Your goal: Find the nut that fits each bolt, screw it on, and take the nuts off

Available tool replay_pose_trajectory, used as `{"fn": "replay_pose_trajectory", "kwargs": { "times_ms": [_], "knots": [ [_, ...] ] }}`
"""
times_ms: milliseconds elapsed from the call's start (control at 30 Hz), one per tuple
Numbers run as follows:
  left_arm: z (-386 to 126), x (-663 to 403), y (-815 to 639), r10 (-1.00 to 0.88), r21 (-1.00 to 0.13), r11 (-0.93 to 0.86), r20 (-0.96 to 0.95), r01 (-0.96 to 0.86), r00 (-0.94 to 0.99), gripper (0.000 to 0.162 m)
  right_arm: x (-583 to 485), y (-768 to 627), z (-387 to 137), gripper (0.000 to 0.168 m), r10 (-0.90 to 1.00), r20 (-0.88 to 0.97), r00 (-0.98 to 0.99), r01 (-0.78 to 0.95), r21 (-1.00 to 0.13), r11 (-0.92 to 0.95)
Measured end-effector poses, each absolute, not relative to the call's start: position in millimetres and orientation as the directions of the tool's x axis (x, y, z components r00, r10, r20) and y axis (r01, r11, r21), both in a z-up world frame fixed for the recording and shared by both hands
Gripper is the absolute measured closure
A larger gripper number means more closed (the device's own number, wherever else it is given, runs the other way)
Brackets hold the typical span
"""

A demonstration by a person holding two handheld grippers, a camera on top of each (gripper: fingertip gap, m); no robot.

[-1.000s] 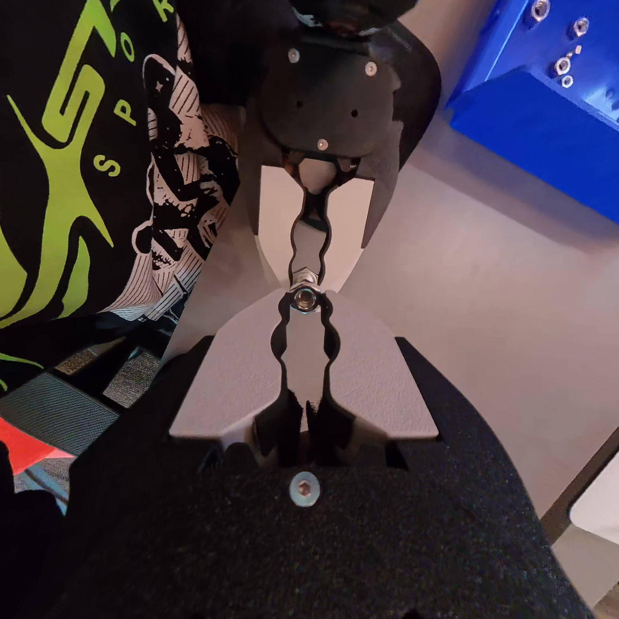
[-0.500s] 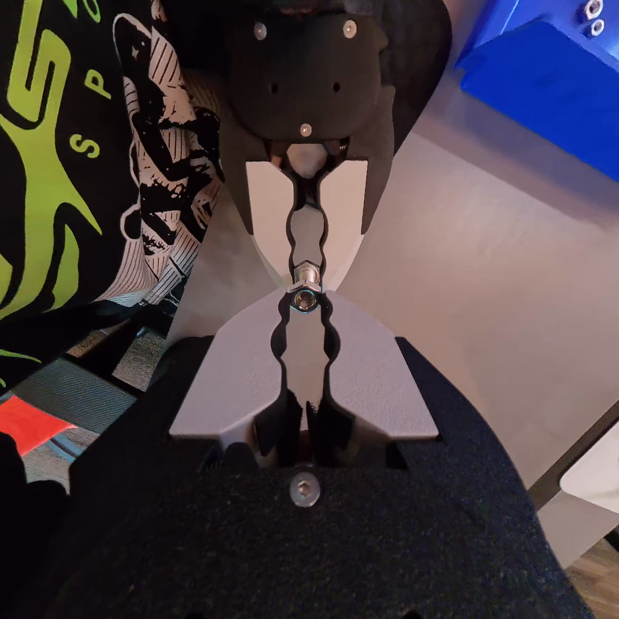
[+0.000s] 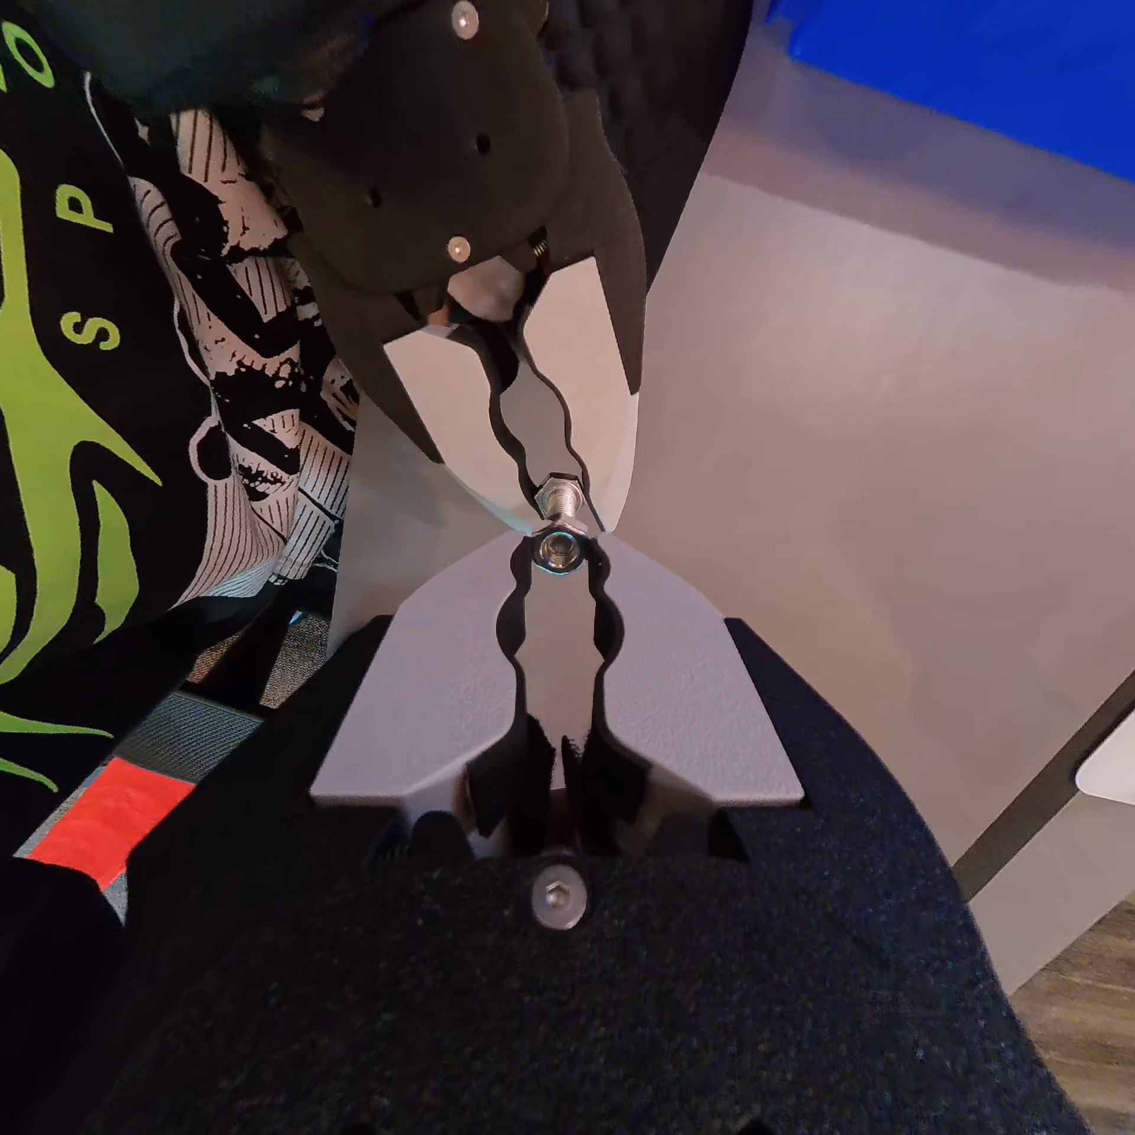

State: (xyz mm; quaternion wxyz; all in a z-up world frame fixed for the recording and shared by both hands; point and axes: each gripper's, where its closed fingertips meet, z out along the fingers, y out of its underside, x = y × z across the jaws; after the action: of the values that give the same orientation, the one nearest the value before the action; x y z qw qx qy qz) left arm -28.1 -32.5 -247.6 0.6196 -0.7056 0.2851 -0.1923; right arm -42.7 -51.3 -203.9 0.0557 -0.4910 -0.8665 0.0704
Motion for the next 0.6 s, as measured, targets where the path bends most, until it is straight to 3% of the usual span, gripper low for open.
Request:
{"fn": "replay_pose_trajectory", "kwargs": {
  "times_ms": [400, 600],
  "knots": [
    [-246, -29, -33, -0.654, -0.989, -0.07, -0.054, -0.131, 0.755, 0.144, -47, -54, -201, 0.148, 0.852, 0.017, -0.523, 0.829, -0.222, 0.513],
    [-242, -32, -33, -0.658, -0.993, -0.069, -0.023, -0.091, 0.752, 0.144, -53, -56, -191, 0.111, 0.878, 0.018, -0.478, 0.813, -0.37, 0.45]
  ]
}}
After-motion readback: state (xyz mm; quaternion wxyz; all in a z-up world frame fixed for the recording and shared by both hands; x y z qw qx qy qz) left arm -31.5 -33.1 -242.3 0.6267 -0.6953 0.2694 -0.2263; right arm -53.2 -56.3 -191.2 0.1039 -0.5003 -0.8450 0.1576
